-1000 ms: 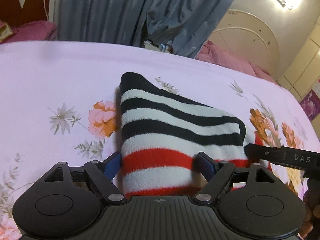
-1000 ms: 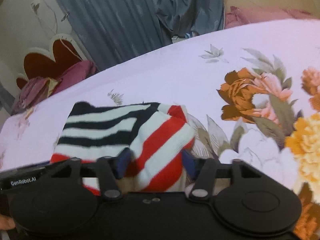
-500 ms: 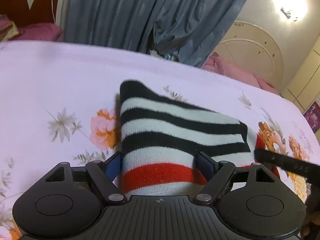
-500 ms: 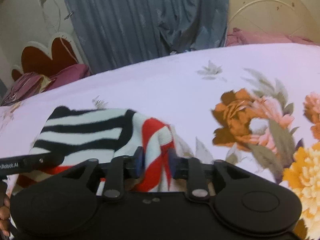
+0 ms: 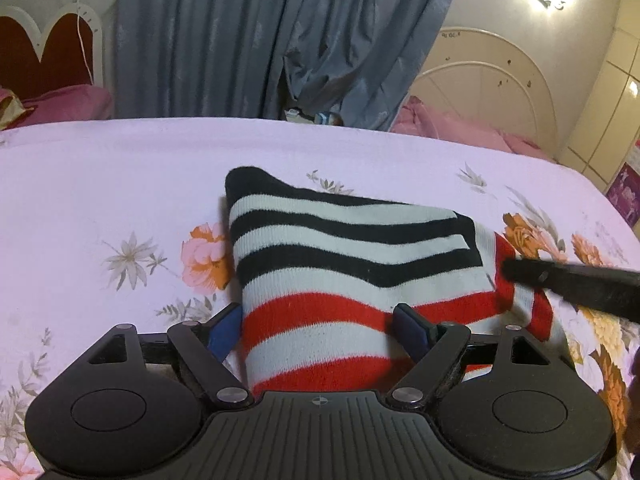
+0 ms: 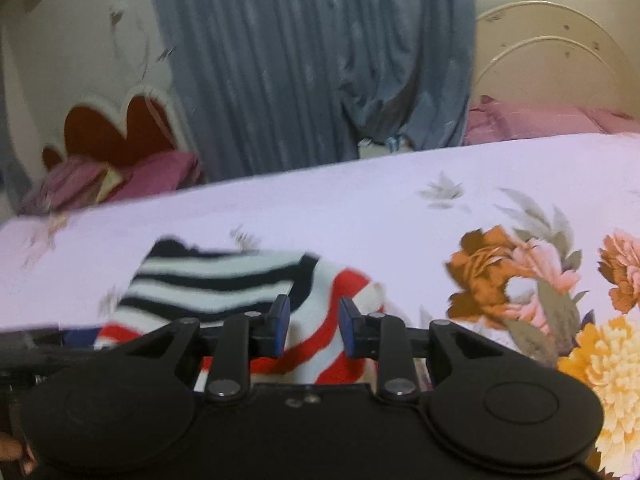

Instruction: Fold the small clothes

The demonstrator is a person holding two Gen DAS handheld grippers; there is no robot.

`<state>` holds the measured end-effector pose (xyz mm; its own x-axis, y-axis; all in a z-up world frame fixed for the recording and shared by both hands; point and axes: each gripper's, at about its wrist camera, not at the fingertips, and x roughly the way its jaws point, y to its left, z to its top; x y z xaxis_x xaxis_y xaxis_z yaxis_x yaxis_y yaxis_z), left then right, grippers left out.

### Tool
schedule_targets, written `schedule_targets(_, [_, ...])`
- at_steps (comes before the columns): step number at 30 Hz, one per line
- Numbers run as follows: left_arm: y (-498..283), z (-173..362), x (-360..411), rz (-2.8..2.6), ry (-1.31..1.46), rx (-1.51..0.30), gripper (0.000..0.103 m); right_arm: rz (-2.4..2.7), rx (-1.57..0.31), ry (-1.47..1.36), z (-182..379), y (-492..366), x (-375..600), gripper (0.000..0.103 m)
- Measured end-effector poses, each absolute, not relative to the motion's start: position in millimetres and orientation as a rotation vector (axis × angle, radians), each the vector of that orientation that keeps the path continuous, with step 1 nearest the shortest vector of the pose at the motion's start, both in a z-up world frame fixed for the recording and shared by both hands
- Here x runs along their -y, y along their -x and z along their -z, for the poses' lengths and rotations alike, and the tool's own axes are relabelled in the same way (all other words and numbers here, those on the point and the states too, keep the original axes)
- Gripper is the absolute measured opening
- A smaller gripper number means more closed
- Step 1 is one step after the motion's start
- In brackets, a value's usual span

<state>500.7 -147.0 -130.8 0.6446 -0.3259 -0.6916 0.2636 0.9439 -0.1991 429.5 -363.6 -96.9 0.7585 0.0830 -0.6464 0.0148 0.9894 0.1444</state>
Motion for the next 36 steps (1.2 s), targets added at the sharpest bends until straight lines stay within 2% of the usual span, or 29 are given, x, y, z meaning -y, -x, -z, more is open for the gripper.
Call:
schedule_targets(3, [-499,131,146,0.336,0.079,-0.815,0.080,-0.004,-0.764,-0.146,113,-437,368,0.018])
schedule_targets(6, [-495,129,145,0.331,0.073,-0.814,0.080,0.003,-0.770,-0.163,117,-439,371,0.018])
schedule_targets(12, [-473,114,140,0.357,0.047,-0.777,0.080,-0.029,-0.743,-0.184,96,-418,365,0.027])
schedule_targets(23, [-446,114,144,0.375,0.023,-0.779,0.080,-0.069,-0.734,-0.145,92,-374,346,0.027])
schedule_targets(32, [-440,131,136,0.370,0.053,-0.796,0.080,-0.004,-0.743,0.067,112,-360,331,0.017])
schedule_targets(36, [-439,132,134,0.348,0.104,-0.813,0.080,0.029,-0.760,0.002,116,-357,345,0.024])
